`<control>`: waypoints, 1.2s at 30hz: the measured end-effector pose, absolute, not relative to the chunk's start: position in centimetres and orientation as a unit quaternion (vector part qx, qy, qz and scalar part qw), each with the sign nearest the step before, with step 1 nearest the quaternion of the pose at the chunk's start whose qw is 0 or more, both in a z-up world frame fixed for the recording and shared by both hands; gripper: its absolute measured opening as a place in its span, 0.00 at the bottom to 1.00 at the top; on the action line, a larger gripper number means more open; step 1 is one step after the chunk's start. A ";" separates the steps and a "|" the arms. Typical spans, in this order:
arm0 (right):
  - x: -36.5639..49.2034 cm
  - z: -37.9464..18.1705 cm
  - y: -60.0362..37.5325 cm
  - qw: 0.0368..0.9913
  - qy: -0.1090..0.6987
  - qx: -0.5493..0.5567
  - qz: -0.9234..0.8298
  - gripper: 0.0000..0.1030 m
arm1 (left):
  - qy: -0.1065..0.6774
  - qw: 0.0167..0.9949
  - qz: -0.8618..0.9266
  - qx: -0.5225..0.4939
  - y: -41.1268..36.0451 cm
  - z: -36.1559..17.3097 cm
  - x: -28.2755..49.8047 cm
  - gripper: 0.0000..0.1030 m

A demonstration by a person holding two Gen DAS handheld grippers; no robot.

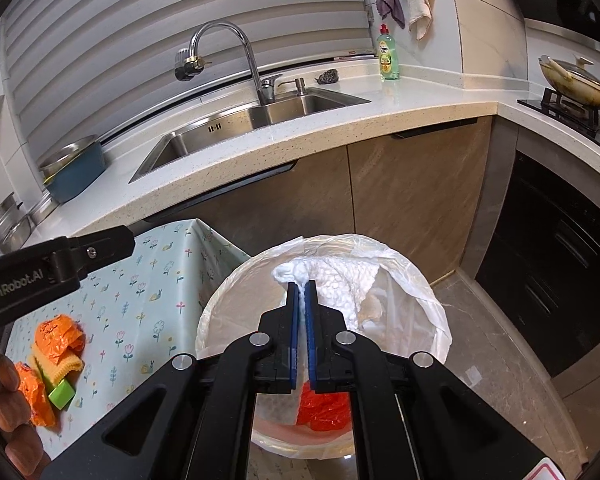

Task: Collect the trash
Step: 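Open both tools to drop the red bags and towel into the bin, then move both tools back over the table toward the steel wool and orange bag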

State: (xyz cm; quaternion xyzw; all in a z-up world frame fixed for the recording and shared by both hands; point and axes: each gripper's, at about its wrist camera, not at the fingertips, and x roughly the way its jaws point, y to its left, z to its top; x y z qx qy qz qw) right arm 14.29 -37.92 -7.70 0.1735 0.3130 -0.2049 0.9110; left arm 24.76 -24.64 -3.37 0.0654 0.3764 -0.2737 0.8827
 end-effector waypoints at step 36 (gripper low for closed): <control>14.1 -1.1 -22.6 0.941 0.292 0.121 -0.119 0.35 | 0.367 0.914 -0.175 -0.002 -5.4 -0.1 23.1 0.62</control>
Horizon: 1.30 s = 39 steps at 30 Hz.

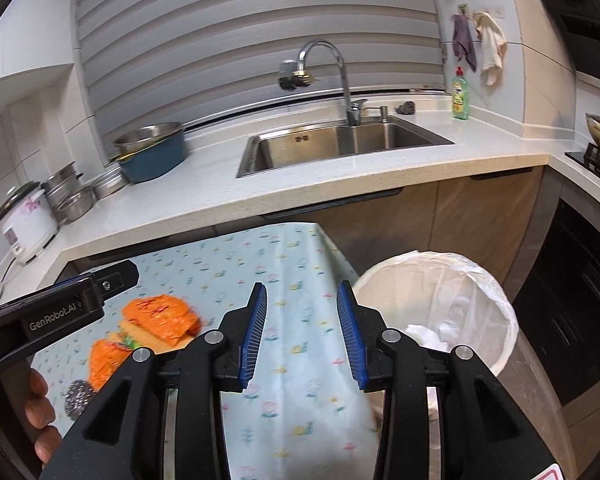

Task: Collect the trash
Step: 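Move both tools back over the table toward the steel wool and orange bag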

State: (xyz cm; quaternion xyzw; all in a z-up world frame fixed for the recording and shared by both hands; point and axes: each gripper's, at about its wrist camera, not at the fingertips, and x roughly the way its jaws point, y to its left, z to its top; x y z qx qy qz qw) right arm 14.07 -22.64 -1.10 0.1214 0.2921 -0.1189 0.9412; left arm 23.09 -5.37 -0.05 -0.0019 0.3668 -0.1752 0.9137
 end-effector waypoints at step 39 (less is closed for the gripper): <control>17.4 -10.2 -5.4 0.909 0.397 0.120 -0.037 0.44 | 0.499 0.862 -0.078 -0.039 13.5 -13.0 21.5 0.89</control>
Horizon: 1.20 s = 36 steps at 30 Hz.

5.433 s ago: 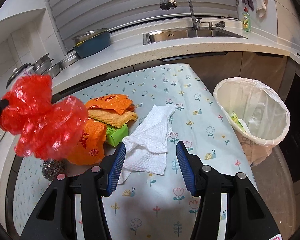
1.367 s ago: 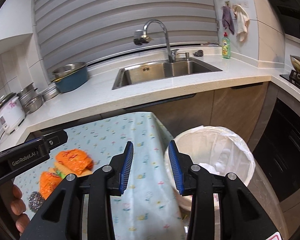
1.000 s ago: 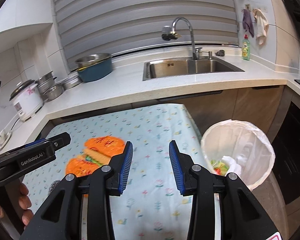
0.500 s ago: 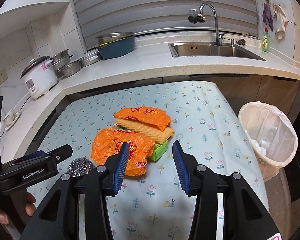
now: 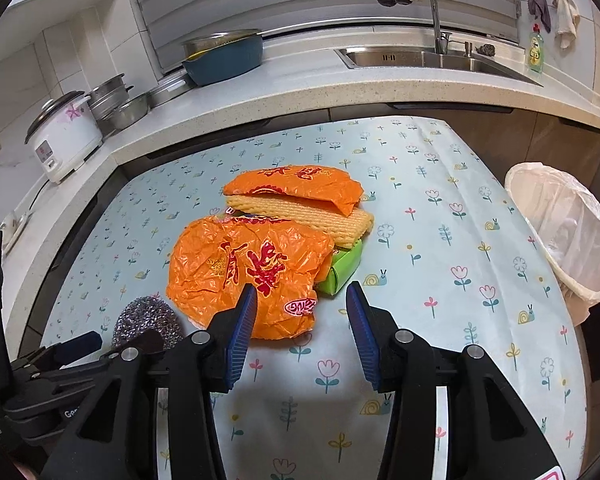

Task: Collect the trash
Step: 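Move both tools back over the table toward the steel wool and orange bag, then grasp the steel wool scrubber with the left tool while the right tool grasps the orange bag, then carry the scrubber and orange bag over the bin with both tools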

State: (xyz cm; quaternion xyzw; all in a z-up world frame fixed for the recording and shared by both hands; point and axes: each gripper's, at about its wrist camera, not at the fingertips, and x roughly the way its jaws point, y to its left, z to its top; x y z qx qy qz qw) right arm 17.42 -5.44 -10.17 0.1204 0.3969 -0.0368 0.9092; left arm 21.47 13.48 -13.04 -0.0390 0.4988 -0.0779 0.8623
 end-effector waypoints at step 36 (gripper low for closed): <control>14.7 -3.9 -9.2 0.940 0.311 0.134 -0.051 0.13 | 0.450 0.884 -0.119 -0.031 9.6 -7.8 20.4 0.66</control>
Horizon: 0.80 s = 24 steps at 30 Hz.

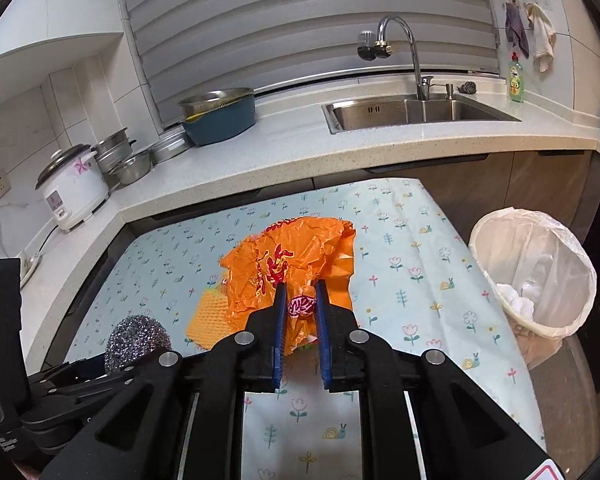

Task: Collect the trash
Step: 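Carry the scrubber and orange bag over the bin with both tools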

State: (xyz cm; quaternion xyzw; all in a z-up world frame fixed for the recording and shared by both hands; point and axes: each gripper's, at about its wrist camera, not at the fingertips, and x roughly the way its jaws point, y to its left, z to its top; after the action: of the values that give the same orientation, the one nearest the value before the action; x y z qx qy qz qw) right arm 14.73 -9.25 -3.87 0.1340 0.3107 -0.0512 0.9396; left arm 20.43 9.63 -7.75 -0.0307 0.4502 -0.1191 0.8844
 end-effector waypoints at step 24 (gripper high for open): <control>9.1 -1.7 -25.6 0.937 0.259 0.171 -0.160 0.13 | 0.417 0.878 -0.231 0.052 -9.0 -4.5 18.9 0.66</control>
State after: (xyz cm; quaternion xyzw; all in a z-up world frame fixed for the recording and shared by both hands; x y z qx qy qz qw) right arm 9.08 -25.59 -1.71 0.1712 0.2592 -0.1598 0.9370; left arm 18.85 -9.01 -4.50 0.0522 0.4170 -0.2306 0.8776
